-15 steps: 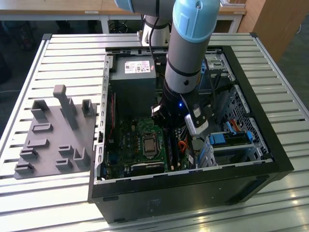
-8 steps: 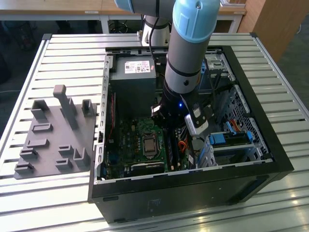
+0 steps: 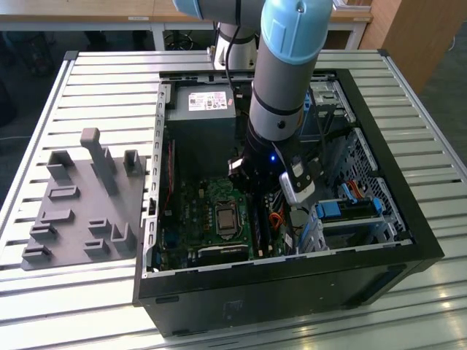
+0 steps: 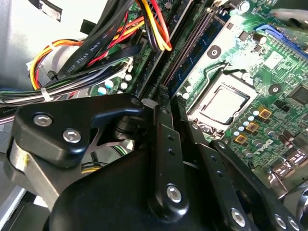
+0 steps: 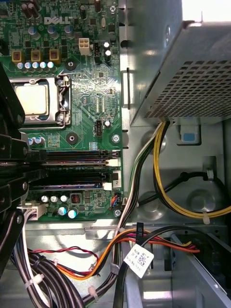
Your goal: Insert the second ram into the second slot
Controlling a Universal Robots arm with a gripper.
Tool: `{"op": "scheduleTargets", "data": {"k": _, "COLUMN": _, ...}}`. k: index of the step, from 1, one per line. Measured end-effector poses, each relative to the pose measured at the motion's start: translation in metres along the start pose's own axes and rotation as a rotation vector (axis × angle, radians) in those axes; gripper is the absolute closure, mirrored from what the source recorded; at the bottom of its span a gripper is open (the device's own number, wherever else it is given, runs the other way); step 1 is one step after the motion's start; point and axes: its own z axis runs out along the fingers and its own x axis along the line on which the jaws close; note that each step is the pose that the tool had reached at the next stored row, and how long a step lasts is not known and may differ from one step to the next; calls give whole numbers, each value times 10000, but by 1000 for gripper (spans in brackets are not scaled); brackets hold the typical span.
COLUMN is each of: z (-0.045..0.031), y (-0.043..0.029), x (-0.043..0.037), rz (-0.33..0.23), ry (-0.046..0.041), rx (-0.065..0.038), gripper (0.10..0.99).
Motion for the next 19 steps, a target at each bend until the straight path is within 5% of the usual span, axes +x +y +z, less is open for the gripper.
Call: {"op": "scheduleTargets", "data": {"k": 19, "z": -17, "y": 0, "x": 0, "rz": -3, "ry": 0, "rx": 1, "gripper": 890}}
